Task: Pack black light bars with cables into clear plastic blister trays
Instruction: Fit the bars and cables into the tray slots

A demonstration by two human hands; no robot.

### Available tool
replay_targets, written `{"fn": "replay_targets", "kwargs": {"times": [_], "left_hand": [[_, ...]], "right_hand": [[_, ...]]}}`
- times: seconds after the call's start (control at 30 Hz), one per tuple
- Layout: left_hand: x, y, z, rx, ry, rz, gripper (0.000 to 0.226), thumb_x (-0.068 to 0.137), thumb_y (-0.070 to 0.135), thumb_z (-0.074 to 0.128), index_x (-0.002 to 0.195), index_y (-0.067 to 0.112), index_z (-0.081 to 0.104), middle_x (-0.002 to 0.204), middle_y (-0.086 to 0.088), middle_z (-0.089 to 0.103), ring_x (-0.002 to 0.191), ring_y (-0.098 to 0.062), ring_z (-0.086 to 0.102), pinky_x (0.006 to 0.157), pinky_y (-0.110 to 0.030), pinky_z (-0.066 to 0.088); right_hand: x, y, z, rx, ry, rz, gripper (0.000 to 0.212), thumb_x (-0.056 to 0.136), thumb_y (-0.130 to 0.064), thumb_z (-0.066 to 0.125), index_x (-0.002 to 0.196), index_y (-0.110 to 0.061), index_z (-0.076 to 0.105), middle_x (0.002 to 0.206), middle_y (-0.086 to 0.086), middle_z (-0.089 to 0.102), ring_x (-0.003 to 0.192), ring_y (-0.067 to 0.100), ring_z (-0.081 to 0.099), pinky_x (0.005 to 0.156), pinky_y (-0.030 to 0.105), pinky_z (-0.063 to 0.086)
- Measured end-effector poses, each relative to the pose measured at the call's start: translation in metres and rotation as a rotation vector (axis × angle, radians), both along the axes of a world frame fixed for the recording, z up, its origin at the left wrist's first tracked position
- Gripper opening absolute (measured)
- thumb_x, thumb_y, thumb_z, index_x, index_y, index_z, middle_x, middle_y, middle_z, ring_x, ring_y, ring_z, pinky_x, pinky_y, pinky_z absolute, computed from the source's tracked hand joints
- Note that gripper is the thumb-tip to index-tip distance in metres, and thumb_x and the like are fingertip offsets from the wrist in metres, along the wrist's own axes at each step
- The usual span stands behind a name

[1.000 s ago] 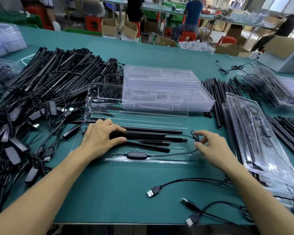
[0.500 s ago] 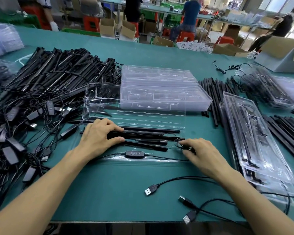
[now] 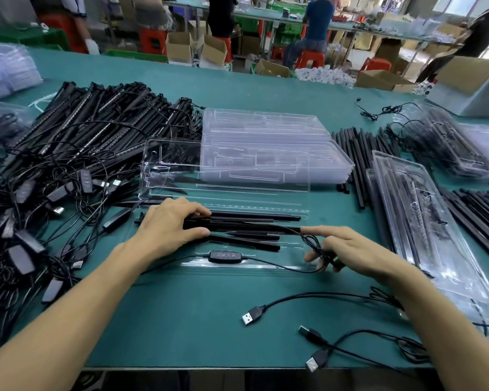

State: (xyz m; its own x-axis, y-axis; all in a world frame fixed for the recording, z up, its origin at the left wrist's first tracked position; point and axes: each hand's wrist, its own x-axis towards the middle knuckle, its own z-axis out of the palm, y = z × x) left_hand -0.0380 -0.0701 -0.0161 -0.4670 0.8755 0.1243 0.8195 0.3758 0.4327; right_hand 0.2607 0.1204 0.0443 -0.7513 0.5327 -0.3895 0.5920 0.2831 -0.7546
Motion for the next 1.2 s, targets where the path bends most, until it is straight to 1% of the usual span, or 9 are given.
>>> {"fn": "replay_targets", "kwargs": {"times": [0.17,0.3,0.5,0.57,0.67,0.73,0.8,1.03,1.2], "left_hand": [[0.001,0.002,0.005,-0.053,-0.045,0.009,0.033,0.084,0.053,0.069,0.116,0.048,0.062,0.112,0.018,0.055,0.117,-0.012,0.047,0.103,-0.039,0.030],[-0.001,0.003,0.006,-0.069,-0.088,0.004,0.033,0.083,0.052,0.071,0.115,0.047,0.063,0.116,0.017,0.055,0.119,-0.012,0.047,0.104,-0.038,0.030],[0.000,0.000,0.002,0.022,-0.187,0.018,0.035,0.080,0.047,0.077,0.113,0.043,0.067,0.114,0.011,0.060,0.117,-0.016,0.052,0.106,-0.046,0.036],[0.000,-0.001,0.001,0.033,-0.187,0.020,0.035,0.079,0.047,0.077,0.112,0.044,0.067,0.115,0.011,0.060,0.117,-0.016,0.052,0.106,-0.047,0.036],[0.001,-0.002,0.001,0.037,-0.188,0.022,0.033,0.079,0.049,0.076,0.111,0.047,0.066,0.116,0.012,0.060,0.118,-0.015,0.052,0.107,-0.047,0.035],[0.002,-0.002,0.001,0.038,-0.185,0.021,0.034,0.079,0.049,0.076,0.111,0.046,0.067,0.116,0.012,0.060,0.118,-0.015,0.052,0.106,-0.046,0.035],[0.002,-0.001,0.001,0.047,-0.182,0.021,0.034,0.078,0.048,0.077,0.110,0.044,0.068,0.114,0.011,0.061,0.116,-0.015,0.053,0.105,-0.046,0.037],[0.003,0.002,0.002,0.055,-0.161,-0.005,0.032,0.078,0.042,0.080,0.109,0.040,0.069,0.113,0.013,0.063,0.115,-0.016,0.054,0.105,-0.048,0.038],[0.005,-0.001,0.004,0.011,-0.139,-0.015,0.033,0.084,0.045,0.073,0.115,0.041,0.067,0.120,0.015,0.062,0.119,-0.014,0.053,0.106,-0.047,0.037]], "right_hand": [[0.011,0.017,0.011,0.139,0.037,0.199,0.053,0.096,0.003,0.042,0.125,-0.039,0.056,0.099,-0.002,0.075,0.081,0.011,0.069,0.066,0.022,0.046],[0.011,0.022,0.010,0.355,-0.134,0.369,0.043,0.088,-0.003,0.062,0.116,-0.035,0.069,0.091,-0.015,0.074,0.086,0.009,0.068,0.082,0.021,0.052],[0.000,0.026,0.009,0.417,-0.259,0.455,0.050,0.085,-0.007,0.065,0.128,-0.033,0.062,0.106,-0.015,0.071,0.088,-0.013,0.062,0.081,0.004,0.043],[-0.006,0.024,0.009,0.484,-0.275,0.433,0.044,0.084,-0.006,0.062,0.120,-0.031,0.068,0.088,-0.019,0.071,0.074,-0.010,0.064,0.075,0.004,0.043],[-0.015,0.019,0.004,0.564,-0.230,0.368,0.032,0.085,-0.007,0.061,0.094,-0.033,0.075,0.067,-0.019,0.066,0.058,0.002,0.065,0.072,0.016,0.052],[-0.017,0.018,0.001,0.703,-0.226,0.279,0.014,0.091,-0.030,0.064,0.080,-0.029,0.072,0.070,-0.008,0.068,0.063,0.015,0.064,0.073,0.032,0.054],[-0.015,0.018,-0.007,0.880,-0.219,0.211,0.036,0.094,-0.046,0.057,0.069,-0.020,0.059,0.069,0.000,0.059,0.072,0.027,0.058,0.069,0.039,0.050],[-0.018,0.003,-0.024,0.947,-0.134,0.495,0.017,0.090,-0.027,0.055,0.085,-0.014,0.064,0.117,-0.007,0.053,0.103,0.018,0.045,0.086,0.030,0.042],[-0.023,0.002,-0.020,1.000,-0.208,0.539,0.018,0.089,-0.019,0.050,0.072,-0.016,0.046,0.089,-0.007,0.051,0.093,0.017,0.047,0.067,0.032,0.045]]}}
